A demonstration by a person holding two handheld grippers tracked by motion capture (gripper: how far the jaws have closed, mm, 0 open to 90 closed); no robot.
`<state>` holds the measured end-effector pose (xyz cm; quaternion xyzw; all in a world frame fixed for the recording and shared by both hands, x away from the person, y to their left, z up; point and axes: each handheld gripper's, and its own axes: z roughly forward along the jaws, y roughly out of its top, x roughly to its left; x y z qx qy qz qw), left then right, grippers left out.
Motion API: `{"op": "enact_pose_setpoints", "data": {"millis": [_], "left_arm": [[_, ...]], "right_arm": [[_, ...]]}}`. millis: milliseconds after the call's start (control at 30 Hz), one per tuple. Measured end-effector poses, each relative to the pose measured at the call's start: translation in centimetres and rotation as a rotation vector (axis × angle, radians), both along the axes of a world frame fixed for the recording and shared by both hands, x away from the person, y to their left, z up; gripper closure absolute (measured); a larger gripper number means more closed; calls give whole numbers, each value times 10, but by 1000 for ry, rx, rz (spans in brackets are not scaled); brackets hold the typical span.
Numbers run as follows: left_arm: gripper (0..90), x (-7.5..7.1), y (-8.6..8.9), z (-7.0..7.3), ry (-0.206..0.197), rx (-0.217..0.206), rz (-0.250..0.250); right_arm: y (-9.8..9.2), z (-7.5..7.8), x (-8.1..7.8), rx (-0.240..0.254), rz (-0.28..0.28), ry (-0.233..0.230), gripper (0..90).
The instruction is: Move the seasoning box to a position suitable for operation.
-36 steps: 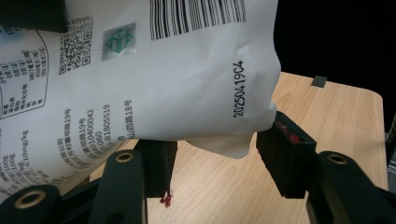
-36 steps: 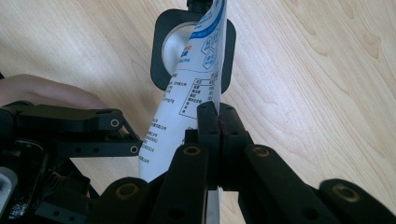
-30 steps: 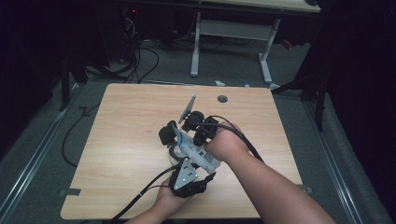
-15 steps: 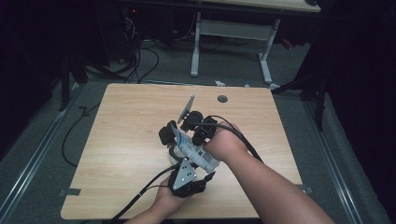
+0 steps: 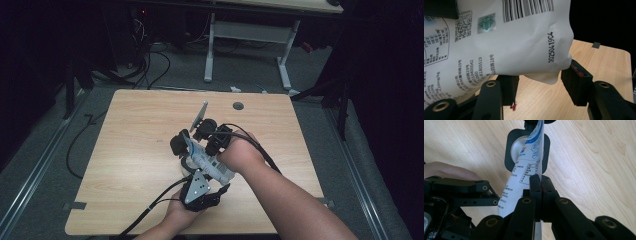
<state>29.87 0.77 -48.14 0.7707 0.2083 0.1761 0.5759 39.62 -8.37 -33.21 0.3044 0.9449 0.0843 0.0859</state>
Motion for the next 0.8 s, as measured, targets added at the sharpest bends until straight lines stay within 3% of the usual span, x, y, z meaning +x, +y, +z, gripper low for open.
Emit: {"op": "enact_pose_setpoints", "data": {"millis": [800], "left_arm": [[496, 1, 1, 3, 0, -7, 4]], "right_arm": [[0, 2, 2, 5, 10, -10, 899]]}}
